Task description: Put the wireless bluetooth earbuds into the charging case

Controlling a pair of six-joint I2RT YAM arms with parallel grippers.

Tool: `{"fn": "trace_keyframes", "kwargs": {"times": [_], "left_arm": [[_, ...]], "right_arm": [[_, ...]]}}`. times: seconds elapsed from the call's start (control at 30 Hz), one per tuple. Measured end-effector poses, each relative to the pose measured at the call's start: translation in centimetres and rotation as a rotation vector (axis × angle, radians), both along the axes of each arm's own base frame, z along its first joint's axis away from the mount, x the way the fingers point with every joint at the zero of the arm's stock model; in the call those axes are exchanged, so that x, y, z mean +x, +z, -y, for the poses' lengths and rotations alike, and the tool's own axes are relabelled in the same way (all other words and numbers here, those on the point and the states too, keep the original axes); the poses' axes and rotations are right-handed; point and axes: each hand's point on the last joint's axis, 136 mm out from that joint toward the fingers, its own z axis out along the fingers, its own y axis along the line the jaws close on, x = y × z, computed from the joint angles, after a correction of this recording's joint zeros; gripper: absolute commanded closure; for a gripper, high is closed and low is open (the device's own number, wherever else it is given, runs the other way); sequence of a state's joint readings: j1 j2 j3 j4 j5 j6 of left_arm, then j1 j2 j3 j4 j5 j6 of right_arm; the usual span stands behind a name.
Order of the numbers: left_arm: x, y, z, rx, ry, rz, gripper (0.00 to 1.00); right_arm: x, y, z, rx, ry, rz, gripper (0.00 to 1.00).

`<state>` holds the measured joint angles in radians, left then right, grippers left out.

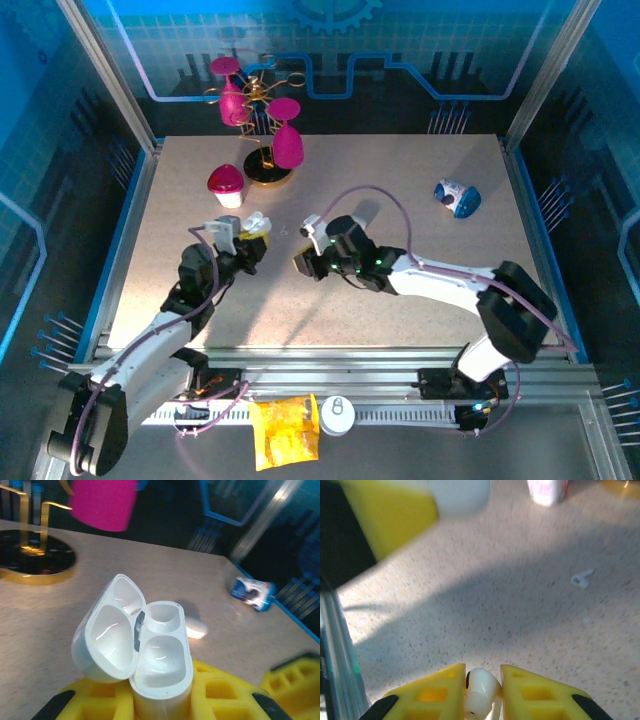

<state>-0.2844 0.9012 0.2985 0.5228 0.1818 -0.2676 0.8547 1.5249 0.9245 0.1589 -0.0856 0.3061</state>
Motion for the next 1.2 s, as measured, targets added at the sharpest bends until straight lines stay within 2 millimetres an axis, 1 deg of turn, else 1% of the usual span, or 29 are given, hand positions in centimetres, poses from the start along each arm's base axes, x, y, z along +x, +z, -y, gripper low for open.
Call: {"fn": "trace_keyframes", "kwargs": {"times": [0.07,0.13,0.17,0.23,0.3,0.4,0.53,0.6,0.7,0.8,0.97,1.07,1.2], "left_arm": [[-0.6,0.3,1.7,0.018,-0.076,0.031,0.85],[-1.2,0.4,3.1,0.033,-0.131,0.052,0.85],[-1.3,0.4,3.5,0.038,-0.149,0.059,0.85],[-1.4,0.4,4.0,0.05,-0.168,0.068,0.85],[-1.3,0.3,4.3,0.055,-0.178,0.072,0.85],[-1.4,0.4,4.8,0.06,-0.197,0.079,0.85],[-1.8,0.8,5.6,0.07,-0.237,0.104,0.85],[-1.9,0.8,6.0,0.079,-0.255,0.114,0.85],[-1.9,0.7,6.4,0.085,-0.272,0.114,0.85],[-1.8,0.4,6.6,0.088,-0.276,0.109,0.85],[-1.6,0.2,6.7,0.089,-0.277,0.107,0.85],[-1.6,0.3,6.8,0.088,-0.278,0.112,0.85],[-1.7,0.5,6.8,0.088,-0.28,0.119,0.85]], "right_arm": [[0.4,1.9,1.2,0.06,-0.012,0.045,0.79],[0.9,3.1,2.4,0.097,-0.032,0.075,0.79],[1.3,3.5,3.1,0.107,-0.048,0.084,0.79],[2.1,3.3,4.5,0.108,-0.083,0.088,0.8],[2.6,2.4,6.1,0.093,-0.121,0.077,0.8],[2.5,-0.4,9.0,0.046,-0.18,0.03,0.8],[1.1,-4.6,12.5,-0.027,-0.245,-0.067,0.8],[0.2,-6.5,13.7,-0.062,-0.266,-0.123,0.79],[-1.2,-8.7,14.8,-0.117,-0.283,-0.206,0.78],[-2.0,-10.1,15.6,-0.165,-0.304,-0.261,0.78],[-3.6,-13.7,17.4,-0.307,-0.339,-0.391,0.76],[-4.1,-14.9,18.0,-0.388,-0.354,-0.442,0.75],[-4.2,-14.9,17.9,-0.464,-0.356,-0.446,0.7]]}}
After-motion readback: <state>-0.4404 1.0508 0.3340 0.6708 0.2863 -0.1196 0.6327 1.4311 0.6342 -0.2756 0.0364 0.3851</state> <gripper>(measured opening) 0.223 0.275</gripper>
